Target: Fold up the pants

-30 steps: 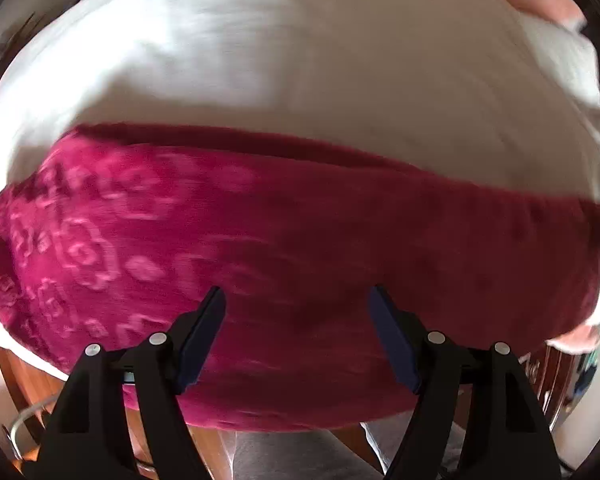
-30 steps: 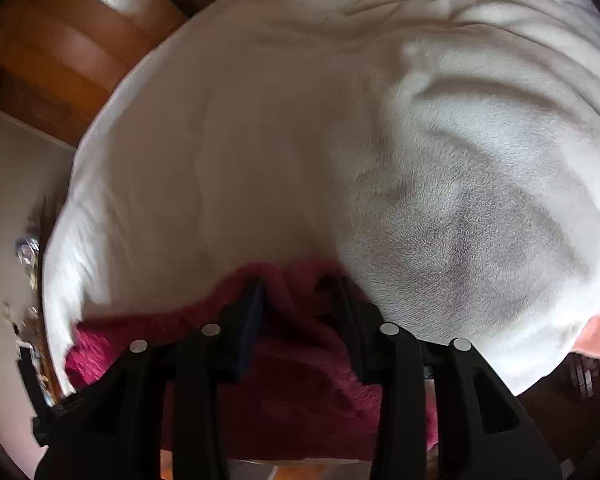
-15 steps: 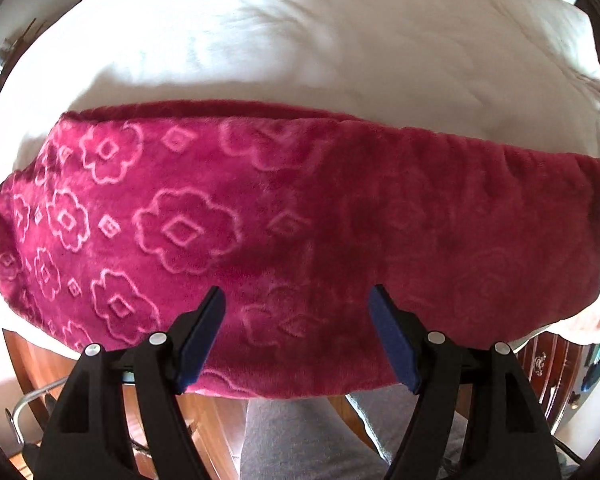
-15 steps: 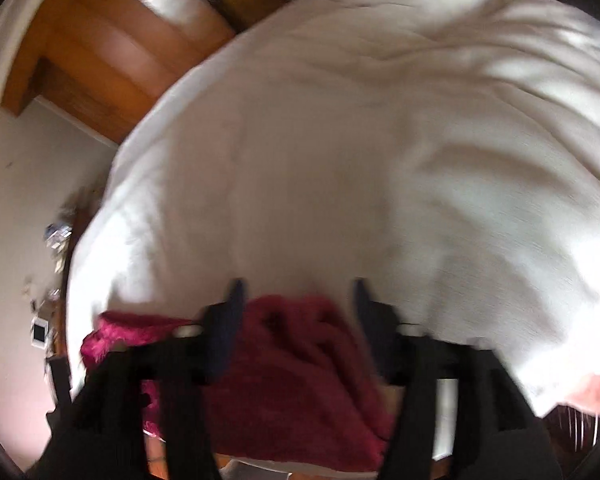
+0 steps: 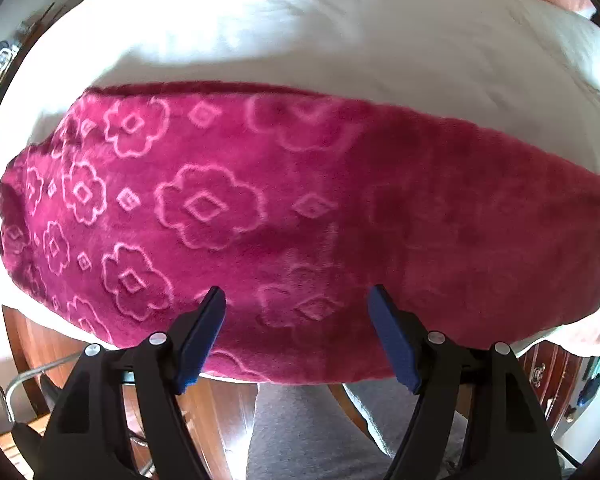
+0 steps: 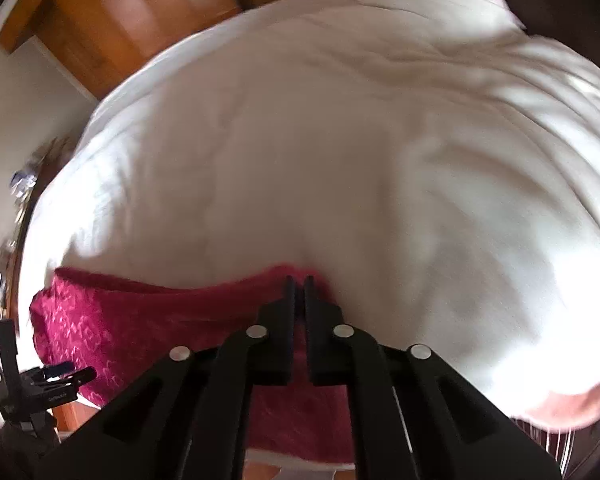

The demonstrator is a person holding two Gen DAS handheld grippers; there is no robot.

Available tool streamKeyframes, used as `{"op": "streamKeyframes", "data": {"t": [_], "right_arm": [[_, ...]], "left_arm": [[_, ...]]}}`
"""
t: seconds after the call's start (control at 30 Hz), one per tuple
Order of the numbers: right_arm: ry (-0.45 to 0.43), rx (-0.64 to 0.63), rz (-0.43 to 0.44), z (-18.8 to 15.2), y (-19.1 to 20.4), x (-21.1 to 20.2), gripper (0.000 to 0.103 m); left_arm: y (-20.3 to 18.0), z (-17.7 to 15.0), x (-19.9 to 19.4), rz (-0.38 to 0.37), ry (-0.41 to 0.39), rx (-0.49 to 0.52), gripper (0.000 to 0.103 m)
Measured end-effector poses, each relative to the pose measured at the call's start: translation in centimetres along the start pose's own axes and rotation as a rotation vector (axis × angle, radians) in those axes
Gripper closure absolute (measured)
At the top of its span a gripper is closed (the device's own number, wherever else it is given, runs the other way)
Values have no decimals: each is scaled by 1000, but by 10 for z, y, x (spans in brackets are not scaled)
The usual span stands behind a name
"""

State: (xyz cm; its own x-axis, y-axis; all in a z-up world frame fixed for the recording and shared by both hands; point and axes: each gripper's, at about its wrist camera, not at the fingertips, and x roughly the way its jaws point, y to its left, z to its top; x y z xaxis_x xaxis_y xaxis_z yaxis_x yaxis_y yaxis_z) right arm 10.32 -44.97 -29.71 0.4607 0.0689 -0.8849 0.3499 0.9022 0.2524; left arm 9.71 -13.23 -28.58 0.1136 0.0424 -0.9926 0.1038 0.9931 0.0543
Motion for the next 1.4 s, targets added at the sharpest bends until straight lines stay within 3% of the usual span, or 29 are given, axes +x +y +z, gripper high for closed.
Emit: {"op": "streamKeyframes", "data": {"t": [0.13,0.27,0.33,0.4,0.53,0.67,0.97,1.03,1.17,1.4], "right_arm": [[1,54,-91,-3,-30,13,103],[-29,133,17,-6,-56,-3,101],[-14,142,62,-16,-64,-9,88],[13,154,83,-28,-69,-11,55],[89,177,161,-62,-71,-7,50],[125,197,185,-81,-69,3,43],[150,135,156,-71,-50,41,43],[154,115,141,-70,-46,43,47],[167,97,192,-70,-44,35,77],[155,44,269,-65,-29,3,82]], "left_arm": [[6,-4,6,-2,18,-10,29],[2,-5,4,-7,10,27,29],[-3,-4,3,-15,7,41,29],[-8,-2,3,-23,4,59,29],[-23,5,3,-38,-7,106,29],[-39,11,2,-49,-13,152,29],[-55,14,-2,-63,-22,197,29],[-58,14,3,-61,-18,191,29],[-40,10,6,-61,-13,159,29],[-14,11,9,-81,-22,117,29]]}}
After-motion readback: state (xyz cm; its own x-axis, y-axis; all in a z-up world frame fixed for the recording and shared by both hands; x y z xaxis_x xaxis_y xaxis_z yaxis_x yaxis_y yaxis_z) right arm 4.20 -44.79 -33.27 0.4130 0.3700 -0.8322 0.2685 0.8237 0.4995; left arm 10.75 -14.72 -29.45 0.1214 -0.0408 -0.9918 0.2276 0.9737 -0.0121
